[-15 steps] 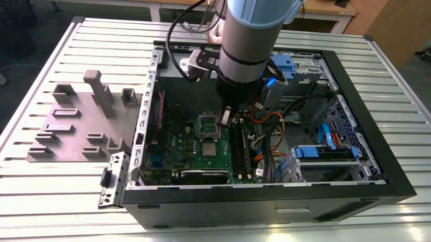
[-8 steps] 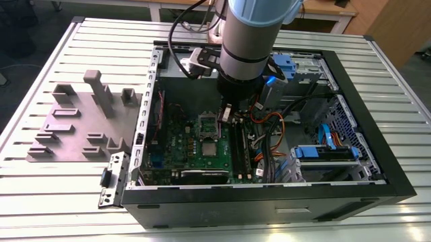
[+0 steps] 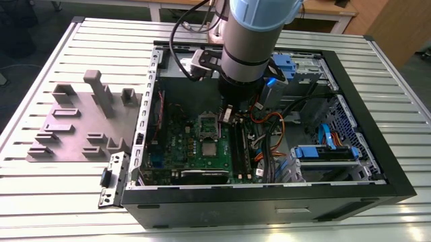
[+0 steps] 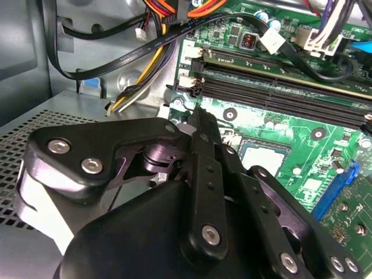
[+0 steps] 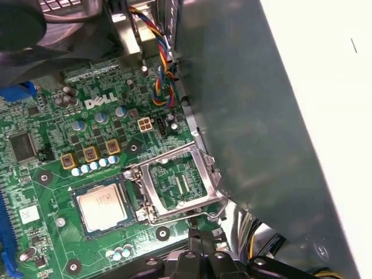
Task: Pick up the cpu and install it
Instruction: 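Close the cpu cover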
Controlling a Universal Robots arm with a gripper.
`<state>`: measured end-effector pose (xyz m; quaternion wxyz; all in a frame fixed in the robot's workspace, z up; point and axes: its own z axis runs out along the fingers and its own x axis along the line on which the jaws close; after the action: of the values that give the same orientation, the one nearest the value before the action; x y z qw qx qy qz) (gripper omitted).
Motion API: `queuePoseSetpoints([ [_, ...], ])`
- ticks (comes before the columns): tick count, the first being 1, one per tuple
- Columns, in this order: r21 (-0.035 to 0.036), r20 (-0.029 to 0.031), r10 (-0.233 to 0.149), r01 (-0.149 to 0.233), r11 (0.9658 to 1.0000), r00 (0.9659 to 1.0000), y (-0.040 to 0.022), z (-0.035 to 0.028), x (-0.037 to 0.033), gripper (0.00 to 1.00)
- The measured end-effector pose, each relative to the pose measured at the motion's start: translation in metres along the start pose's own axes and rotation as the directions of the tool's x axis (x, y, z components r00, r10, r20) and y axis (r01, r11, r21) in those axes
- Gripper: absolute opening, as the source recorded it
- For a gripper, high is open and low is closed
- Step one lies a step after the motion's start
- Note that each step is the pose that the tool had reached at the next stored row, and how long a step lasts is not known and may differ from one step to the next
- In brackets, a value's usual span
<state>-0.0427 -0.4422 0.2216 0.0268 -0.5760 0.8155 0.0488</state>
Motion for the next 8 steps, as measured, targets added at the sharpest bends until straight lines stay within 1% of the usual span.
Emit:
queuePoseSetpoints([
  [4,-0.0035,0.0094,-0.001,0.001,1.0000,1.0000,-0.0013,0.0016,-0.0005,0.11],
  [6,-0.0054,0.0114,-0.012,0.012,0.9999,0.9999,-0.0016,0.0021,-0.0006,0.11],
  [8,-0.0066,0.0140,-0.014,0.014,0.9999,0.9998,-0.0019,0.0025,-0.0006,0.11],
])
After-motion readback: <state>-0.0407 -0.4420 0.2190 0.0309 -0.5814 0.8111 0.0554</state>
